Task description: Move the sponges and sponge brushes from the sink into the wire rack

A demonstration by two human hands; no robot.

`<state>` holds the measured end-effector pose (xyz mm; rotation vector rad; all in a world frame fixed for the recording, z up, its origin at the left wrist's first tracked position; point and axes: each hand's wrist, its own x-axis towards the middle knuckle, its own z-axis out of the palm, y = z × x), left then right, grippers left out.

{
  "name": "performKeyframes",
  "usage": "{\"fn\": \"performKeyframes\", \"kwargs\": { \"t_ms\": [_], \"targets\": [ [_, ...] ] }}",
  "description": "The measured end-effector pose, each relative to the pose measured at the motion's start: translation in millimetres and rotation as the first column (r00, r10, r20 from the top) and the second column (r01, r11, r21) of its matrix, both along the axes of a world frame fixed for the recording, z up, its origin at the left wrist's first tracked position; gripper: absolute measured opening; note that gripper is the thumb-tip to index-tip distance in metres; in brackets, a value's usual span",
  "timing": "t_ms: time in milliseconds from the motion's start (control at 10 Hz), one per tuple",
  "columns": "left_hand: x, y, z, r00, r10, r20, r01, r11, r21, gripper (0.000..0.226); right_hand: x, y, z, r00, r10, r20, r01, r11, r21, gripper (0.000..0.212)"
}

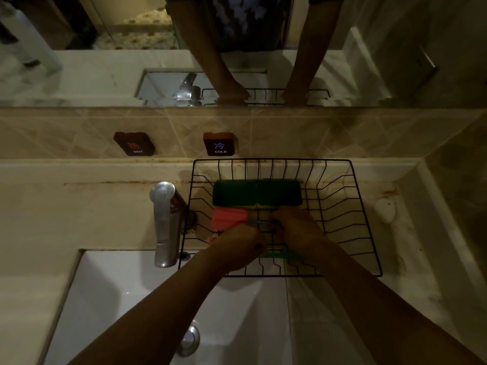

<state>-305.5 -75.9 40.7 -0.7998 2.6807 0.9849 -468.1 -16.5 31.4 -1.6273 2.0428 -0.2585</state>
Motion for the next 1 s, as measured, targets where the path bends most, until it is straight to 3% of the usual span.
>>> {"fn": "performKeyframes", "kwargs": {
  "t_ms": [300,500,700,900,1000],
  "targets": [
    [11,9,18,0.994,0.002,-0.105,-0.012,0.995,-0.095,0.023,0,4,13,0.999,-0.017,-0.035,0.017,1.0,-0.026,0.023],
    [22,10,38,0.984,-0.051,-0.172,0.017,0.98,-0.197,0.023,7,18,34,0.995,0.047,-0.092,-0.06,0.989,-0.134,0.016],
    [30,11,64,0.999,0.042,-0.029,-0.046,0.988,-0.146,0.019,17,28,56,0.998,-0.022,-0.062,0.016,0.996,-0.092,0.014],
    [46,9,84,0.998,0.055,-0.025,-0.059,0.968,-0.244,0.023,35,39,71,0.995,-0.058,-0.083,0.052,0.996,-0.071,0.009],
    [57,10,87,0.993,0.093,-0.072,-0.105,0.979,-0.174,0.03,46,49,73,0.998,-0.047,-0.031,0.04,0.983,-0.181,0.007]
  ]
}}
